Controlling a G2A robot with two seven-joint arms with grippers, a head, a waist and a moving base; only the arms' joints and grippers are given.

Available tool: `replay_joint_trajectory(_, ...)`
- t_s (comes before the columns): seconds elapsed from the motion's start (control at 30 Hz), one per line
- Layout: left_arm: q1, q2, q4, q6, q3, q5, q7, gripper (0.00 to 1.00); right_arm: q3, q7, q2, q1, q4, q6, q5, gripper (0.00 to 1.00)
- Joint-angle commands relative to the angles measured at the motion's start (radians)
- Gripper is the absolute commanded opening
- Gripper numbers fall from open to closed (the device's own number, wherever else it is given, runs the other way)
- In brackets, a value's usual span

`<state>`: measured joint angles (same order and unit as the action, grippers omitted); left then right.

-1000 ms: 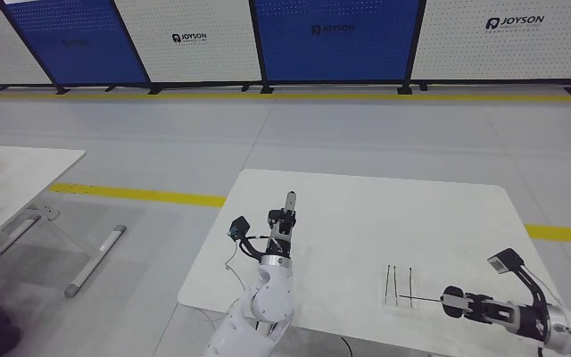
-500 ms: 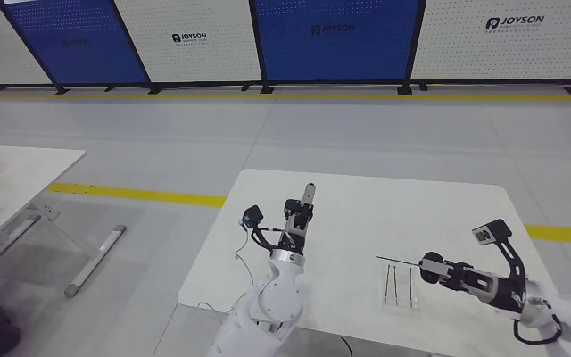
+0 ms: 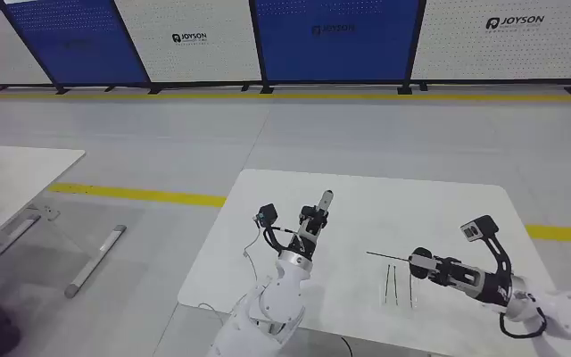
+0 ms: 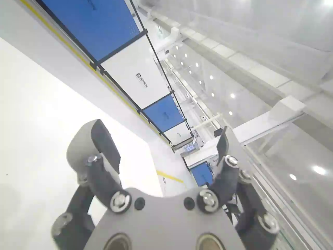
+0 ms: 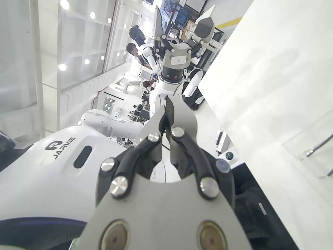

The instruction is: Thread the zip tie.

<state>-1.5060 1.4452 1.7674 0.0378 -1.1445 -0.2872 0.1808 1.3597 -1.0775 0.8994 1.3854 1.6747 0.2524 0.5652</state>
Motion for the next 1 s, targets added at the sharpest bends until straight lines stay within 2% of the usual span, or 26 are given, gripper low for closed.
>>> replay_joint_trajectory(0.0, -0.015, -0.014, 0.005, -0.014, -0.043, -0.019, -0.114, 1.00, 0.000, 0.031, 0.004, 0.002, -0.018, 0.018, 0.030, 0.00)
replay_joint_trajectory(0.07, -0.030, -0.027, 0.016, -0.028, -0.083, -0.031, -0.206, 1.00, -0.003, 0.056, 0.008, 0.000, -0.032, 0.028, 0.031, 0.00)
replay_joint_trajectory(0.1, -0.039, -0.032, 0.019, -0.034, -0.102, -0.041, -0.231, 1.00, -0.007, 0.073, 0.010, -0.002, -0.037, 0.033, 0.030, 0.00)
replay_joint_trajectory(0.2, -0.057, -0.050, 0.021, -0.067, -0.139, -0.059, -0.385, 1.00, -0.033, 0.127, 0.018, -0.015, -0.059, 0.031, 0.020, 0.00)
replay_joint_trajectory(0.23, -0.059, -0.053, 0.017, -0.068, -0.160, -0.035, -0.391, 1.00, -0.037, 0.131, 0.019, -0.018, -0.062, 0.029, 0.019, 0.00)
replay_joint_trajectory(0.53, -0.059, -0.053, 0.017, -0.071, -0.155, -0.018, -0.402, 1.00, -0.037, 0.131, 0.019, -0.018, -0.062, 0.029, 0.019, 0.00)
replay_joint_trajectory(0.57, -0.053, -0.053, 0.018, -0.081, -0.152, 0.038, -0.443, 1.00, -0.040, 0.153, 0.021, -0.016, -0.059, 0.028, 0.009, 0.00)
replay_joint_trajectory(0.67, -0.031, -0.058, 0.004, -0.056, -0.169, 0.076, -0.496, 1.00, -0.064, 0.214, 0.030, -0.020, -0.062, 0.038, 0.005, 0.00)
replay_joint_trajectory(0.77, -0.010, -0.065, -0.011, -0.038, -0.181, 0.110, -0.593, 1.00, -0.121, 0.284, 0.046, -0.055, -0.088, 0.042, -0.039, 0.00)
replay_joint_trajectory(0.87, -0.004, -0.072, -0.030, -0.047, -0.174, 0.121, -0.664, 1.00, -0.197, 0.322, 0.066, -0.094, -0.113, 0.025, -0.052, 0.00)
replay_joint_trajectory(0.97, 0.000, -0.073, -0.043, -0.034, -0.176, 0.126, -0.656, 1.00, -0.214, 0.312, 0.069, -0.106, -0.121, 0.010, -0.059, 0.00)
